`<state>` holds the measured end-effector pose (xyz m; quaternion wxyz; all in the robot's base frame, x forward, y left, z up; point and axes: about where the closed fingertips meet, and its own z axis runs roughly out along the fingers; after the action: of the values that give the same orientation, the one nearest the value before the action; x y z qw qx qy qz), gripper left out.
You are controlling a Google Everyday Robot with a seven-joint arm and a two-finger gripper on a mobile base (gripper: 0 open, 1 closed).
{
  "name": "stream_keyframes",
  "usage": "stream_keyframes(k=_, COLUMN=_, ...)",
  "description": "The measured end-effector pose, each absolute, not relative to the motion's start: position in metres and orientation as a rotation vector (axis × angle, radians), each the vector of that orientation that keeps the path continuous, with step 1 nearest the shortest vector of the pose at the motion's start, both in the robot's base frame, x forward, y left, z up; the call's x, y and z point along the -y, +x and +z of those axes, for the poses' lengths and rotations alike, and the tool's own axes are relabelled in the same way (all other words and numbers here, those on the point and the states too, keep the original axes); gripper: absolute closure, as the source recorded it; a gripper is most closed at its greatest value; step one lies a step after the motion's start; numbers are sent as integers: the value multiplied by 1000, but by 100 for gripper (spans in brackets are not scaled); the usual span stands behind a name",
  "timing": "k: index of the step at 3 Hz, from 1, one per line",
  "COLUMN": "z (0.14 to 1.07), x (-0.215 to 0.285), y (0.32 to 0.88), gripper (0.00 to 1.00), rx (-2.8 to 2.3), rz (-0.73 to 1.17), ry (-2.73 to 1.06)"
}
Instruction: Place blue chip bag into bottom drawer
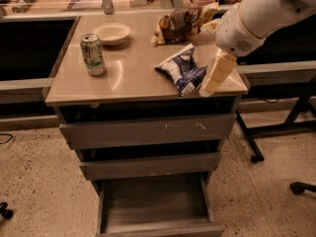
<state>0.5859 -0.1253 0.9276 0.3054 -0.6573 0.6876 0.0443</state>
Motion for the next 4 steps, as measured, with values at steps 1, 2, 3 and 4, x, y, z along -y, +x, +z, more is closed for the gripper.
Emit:
stream_keyframes(k=1, z=904, x=97, y=628, gripper=0, rx=-1733, rz=189, ry=-1750)
stream_keyframes(k=2, z=879, x=78, y=655, gripper=0, rx=-1738, rz=139, ry=-1789)
stream_keyframes(k=3, z=856, x=75, y=672, gripper=0, rx=-1777, rz=64, ry=-1840)
stream_keyframes(k=4, z=833, x=82, y=679, gripper=0, rx=-1838, rz=-6, ry=-1897)
